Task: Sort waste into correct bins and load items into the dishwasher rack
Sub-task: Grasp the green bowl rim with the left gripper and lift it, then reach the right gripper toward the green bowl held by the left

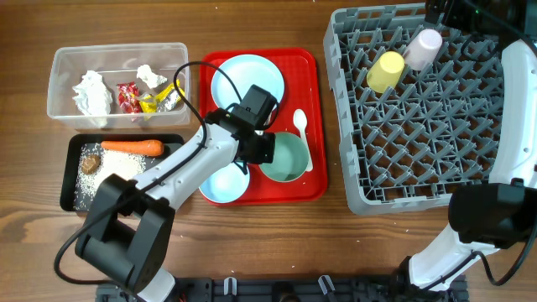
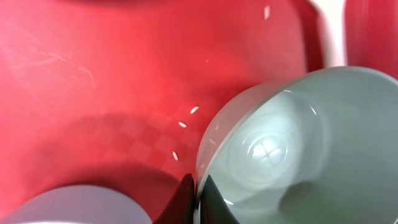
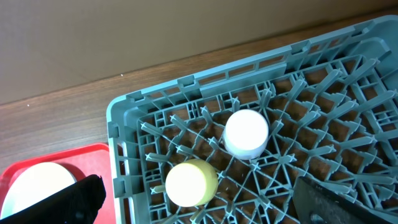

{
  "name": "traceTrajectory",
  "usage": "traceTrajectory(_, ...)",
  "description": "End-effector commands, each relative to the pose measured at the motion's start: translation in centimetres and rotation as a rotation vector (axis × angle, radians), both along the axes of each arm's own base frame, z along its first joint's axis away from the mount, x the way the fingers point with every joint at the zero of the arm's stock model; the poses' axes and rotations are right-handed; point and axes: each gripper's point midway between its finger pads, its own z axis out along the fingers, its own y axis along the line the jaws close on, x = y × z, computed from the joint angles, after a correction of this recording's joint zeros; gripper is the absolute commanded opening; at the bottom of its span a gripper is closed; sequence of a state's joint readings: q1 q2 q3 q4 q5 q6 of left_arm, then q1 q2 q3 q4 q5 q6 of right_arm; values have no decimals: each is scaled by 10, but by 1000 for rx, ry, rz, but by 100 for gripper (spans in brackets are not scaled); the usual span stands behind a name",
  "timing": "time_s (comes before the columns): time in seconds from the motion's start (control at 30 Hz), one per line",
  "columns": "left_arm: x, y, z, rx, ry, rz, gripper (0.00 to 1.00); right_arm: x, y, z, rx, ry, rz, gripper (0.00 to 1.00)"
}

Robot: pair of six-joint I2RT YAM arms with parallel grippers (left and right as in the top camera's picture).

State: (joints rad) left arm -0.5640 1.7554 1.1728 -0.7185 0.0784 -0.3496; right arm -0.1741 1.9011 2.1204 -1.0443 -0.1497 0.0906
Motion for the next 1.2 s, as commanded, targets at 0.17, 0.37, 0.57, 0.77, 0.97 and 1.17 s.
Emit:
traceTrajectory(0.17,27,-16,102,-145,-224,28,4,2,1,-7,23,14,-5,100)
traceTrajectory(0.37,30,-26,116,-236,-232,87,4,2,1,-7,23,14,-5,100)
traceTrajectory(0.57,32,-31,119,-267,-240,80,4,2,1,-7,23,14,-5,100)
traceTrajectory(0.77,32,-31,119,-264,-238,80,4,-34,21,-33,147,201,0,100)
traceTrajectory(0.97,32,-31,119,-267,-241,80,4,-76,52,-47,330,397,-12,100)
traceTrajectory(1.17,32,-31,119,-266,-240,80,4,-106,108,-54,298,525,162,98)
